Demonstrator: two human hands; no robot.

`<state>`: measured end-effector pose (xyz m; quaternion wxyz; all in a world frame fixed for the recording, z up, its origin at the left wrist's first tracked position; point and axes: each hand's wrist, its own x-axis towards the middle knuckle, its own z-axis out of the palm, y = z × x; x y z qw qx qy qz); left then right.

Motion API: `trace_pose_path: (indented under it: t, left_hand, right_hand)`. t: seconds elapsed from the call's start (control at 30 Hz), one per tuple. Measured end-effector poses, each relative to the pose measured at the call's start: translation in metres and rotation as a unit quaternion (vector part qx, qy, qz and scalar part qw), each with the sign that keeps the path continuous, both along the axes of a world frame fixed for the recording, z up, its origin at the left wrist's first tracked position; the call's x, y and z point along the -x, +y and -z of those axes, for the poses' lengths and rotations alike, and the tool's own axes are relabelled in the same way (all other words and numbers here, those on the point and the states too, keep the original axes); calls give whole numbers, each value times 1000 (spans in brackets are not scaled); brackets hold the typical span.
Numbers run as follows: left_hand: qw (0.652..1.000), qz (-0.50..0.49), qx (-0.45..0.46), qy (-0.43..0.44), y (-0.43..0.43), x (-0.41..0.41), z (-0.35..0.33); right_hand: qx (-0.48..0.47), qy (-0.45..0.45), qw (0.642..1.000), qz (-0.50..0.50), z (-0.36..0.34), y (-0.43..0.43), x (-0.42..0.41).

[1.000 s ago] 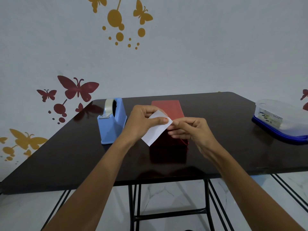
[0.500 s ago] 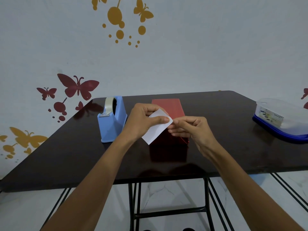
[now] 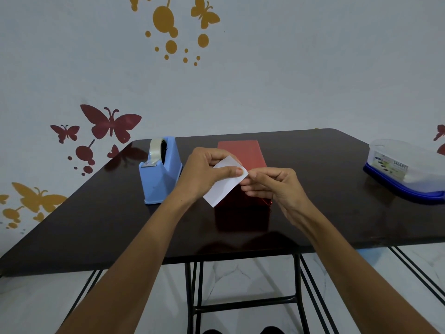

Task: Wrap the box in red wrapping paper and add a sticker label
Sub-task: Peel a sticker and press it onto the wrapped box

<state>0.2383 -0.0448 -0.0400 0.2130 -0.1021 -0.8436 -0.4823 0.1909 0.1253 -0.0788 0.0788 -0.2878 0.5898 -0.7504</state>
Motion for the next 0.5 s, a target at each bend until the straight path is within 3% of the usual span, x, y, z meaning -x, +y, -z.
trace_pose_path:
  t: [0.5]
  left_hand:
    - [1000, 21, -20, -9, 1, -2, -1]
  right_hand:
    - [5, -3, 1000, 9, -1, -1, -2]
